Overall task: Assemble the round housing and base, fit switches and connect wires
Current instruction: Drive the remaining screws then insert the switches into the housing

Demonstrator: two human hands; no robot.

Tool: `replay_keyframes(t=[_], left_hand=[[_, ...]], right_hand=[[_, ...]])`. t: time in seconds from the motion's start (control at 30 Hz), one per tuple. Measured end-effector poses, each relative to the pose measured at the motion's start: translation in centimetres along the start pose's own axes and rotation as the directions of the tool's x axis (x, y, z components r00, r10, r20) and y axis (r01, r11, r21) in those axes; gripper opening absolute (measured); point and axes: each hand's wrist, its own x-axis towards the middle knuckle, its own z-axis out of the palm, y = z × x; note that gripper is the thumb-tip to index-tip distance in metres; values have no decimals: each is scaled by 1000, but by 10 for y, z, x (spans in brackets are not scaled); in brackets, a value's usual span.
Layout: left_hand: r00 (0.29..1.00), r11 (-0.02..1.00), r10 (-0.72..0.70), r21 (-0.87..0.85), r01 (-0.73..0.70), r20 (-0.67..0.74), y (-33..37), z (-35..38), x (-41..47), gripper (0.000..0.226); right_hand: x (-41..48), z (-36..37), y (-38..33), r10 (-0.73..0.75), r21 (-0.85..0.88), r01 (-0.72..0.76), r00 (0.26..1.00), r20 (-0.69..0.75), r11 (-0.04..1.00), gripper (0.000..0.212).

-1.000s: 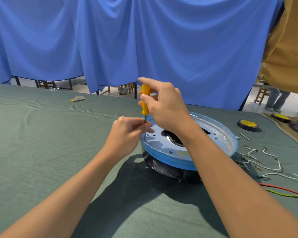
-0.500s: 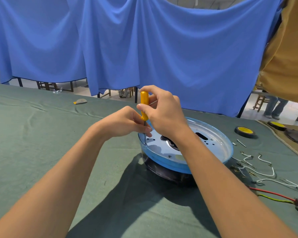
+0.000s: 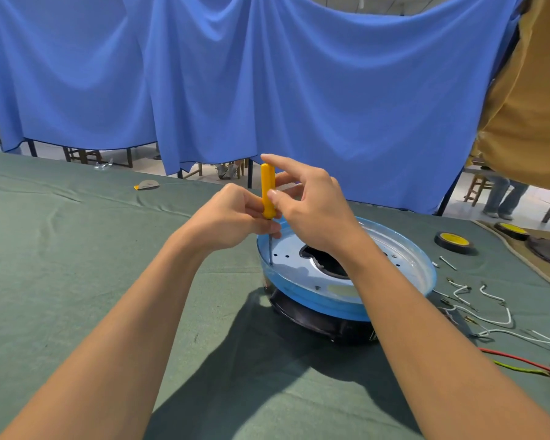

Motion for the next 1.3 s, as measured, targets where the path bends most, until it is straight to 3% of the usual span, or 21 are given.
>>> replay_keyframes(t=[0.23, 0.33, 0.47, 0.57, 0.77, 0.87, 1.0, 1.13, 1.2, 1.3], left_hand=[[1000, 999, 10, 50, -8, -26, 4, 5, 0, 4], [997, 1000, 2, 9, -2, -71, 1, 10, -1, 15], [999, 999, 3, -40, -5, -45, -4, 8, -1, 13], [1000, 999, 7, -40, -8, -9, -5, 6, -2, 6], [999, 999, -20, 42, 19, 26, -10, 7, -3, 7], [999, 992, -11, 124, 5, 47, -14, 9, -2, 6], [996, 983, -9, 181, -8, 92, -11, 6, -2, 13], [984, 989, -19, 150, -8, 176, -6, 2, -3, 12], [992, 975, -36, 224, 8, 122, -5, 5, -4, 7], [998, 931, -18, 363, 41, -66, -6, 11, -3, 12]], right_hand=[[2, 4, 2, 9, -2, -9, 991, -137, 1000, 23], [1, 2, 3, 43, -31, -49, 983, -176, 998, 29], [3, 0, 1, 72, 37, -69, 993, -95, 997, 23], [2, 2, 0, 50, 55, -47, 998, -44, 997, 33], [0, 6, 1, -13, -87, -2, 986, -166, 996, 29], [0, 7, -1, -25, -133, 7, 991, -131, 991, 36], [1, 4, -4, 10, -42, -12, 999, -42, 999, 41], [1, 6, -4, 0, -20, -2, 995, -104, 1000, 29], [-1, 9, -4, -15, -39, 10, 989, -149, 999, 29], [-2, 10, -4, -19, -60, 8, 984, -178, 998, 32]])
